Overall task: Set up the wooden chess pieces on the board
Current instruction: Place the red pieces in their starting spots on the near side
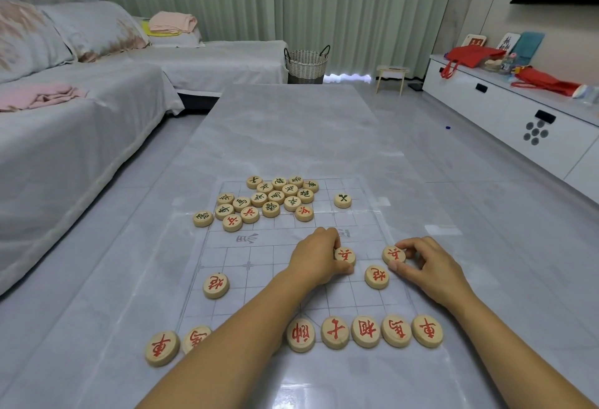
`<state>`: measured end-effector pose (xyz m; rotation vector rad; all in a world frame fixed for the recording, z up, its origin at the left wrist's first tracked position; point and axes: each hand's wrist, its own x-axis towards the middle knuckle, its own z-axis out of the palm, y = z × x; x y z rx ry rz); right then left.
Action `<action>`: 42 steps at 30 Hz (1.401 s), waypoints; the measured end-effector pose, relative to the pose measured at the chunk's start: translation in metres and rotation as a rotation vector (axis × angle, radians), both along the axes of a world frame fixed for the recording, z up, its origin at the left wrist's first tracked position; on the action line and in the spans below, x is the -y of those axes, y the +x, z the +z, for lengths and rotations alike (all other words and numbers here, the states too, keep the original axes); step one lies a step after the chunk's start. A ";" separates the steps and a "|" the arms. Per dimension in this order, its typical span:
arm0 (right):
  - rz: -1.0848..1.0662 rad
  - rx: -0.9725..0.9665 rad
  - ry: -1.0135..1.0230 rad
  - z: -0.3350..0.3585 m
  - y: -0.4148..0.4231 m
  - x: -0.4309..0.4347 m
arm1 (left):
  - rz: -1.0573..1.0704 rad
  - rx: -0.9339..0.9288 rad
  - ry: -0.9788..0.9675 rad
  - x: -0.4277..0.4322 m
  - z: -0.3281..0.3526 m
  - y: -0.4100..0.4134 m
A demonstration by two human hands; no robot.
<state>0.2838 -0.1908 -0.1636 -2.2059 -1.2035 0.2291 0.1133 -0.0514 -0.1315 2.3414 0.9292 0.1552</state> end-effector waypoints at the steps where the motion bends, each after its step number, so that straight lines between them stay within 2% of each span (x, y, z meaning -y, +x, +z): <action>1: 0.000 0.001 0.000 0.000 0.000 0.000 | 0.002 -0.002 0.001 0.000 0.000 0.000; 23: 0.015 -0.012 -0.001 0.005 -0.003 0.002 | 0.016 -0.011 0.044 0.003 -0.002 0.001; 34: -0.029 -0.073 -0.001 0.010 -0.007 0.002 | -0.044 0.040 -0.050 -0.017 0.006 -0.019; 40: -0.132 -0.323 0.187 0.026 -0.007 0.002 | 0.152 -0.004 0.130 -0.093 0.013 -0.086; 42: -0.195 -0.285 0.251 0.042 -0.008 -0.007 | 0.243 -0.026 0.202 -0.119 0.008 -0.105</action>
